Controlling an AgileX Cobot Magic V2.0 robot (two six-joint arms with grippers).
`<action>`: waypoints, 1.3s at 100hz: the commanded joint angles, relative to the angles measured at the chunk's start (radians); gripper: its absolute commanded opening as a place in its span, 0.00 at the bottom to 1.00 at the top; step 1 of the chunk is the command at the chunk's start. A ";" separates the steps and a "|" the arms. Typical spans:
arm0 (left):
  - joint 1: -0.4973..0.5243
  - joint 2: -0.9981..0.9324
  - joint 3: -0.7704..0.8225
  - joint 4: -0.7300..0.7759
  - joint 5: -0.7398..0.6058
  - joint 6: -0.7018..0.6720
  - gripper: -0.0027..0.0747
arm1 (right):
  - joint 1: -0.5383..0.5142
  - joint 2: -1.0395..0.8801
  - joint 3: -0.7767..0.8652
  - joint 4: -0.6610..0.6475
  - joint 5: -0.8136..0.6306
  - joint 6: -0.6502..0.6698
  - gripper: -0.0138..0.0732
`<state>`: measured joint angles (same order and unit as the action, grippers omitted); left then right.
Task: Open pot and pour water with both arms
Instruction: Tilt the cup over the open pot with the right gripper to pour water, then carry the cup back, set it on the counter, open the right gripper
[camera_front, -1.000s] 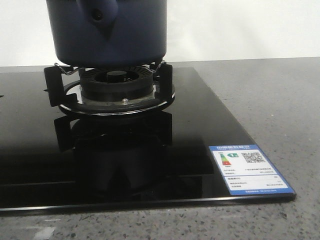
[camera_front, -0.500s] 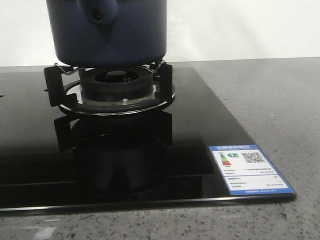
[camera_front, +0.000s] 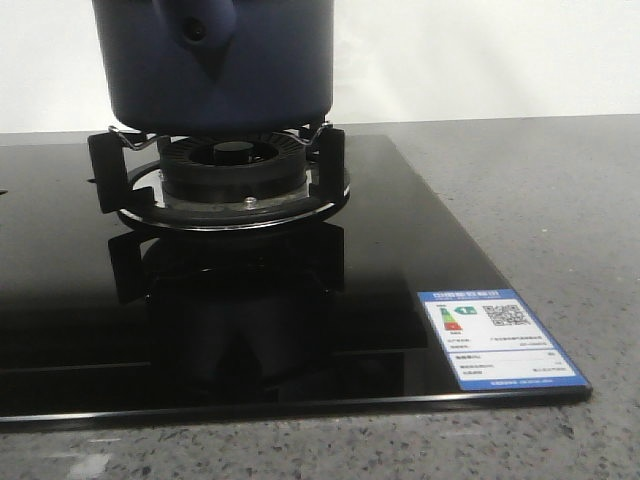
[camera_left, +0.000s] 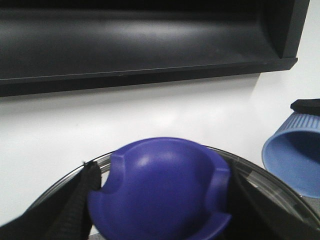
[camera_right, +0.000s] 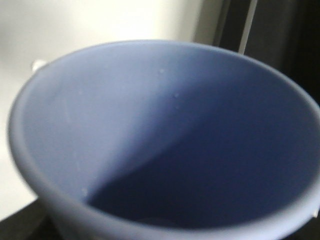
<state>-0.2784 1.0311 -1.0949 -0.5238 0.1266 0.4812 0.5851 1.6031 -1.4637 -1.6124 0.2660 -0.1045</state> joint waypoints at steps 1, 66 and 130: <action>0.003 -0.017 -0.039 -0.014 -0.099 -0.001 0.44 | 0.001 -0.048 -0.038 -0.007 0.049 0.159 0.46; 0.003 -0.017 -0.039 -0.014 -0.099 -0.001 0.44 | -0.197 -0.223 0.005 0.656 -0.131 0.659 0.46; 0.003 -0.017 -0.039 -0.014 -0.099 -0.001 0.44 | -0.643 -0.441 0.723 0.790 -0.796 0.775 0.46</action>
<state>-0.2784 1.0311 -1.0949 -0.5238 0.1266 0.4812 -0.0271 1.1712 -0.7930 -0.8499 -0.3933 0.6668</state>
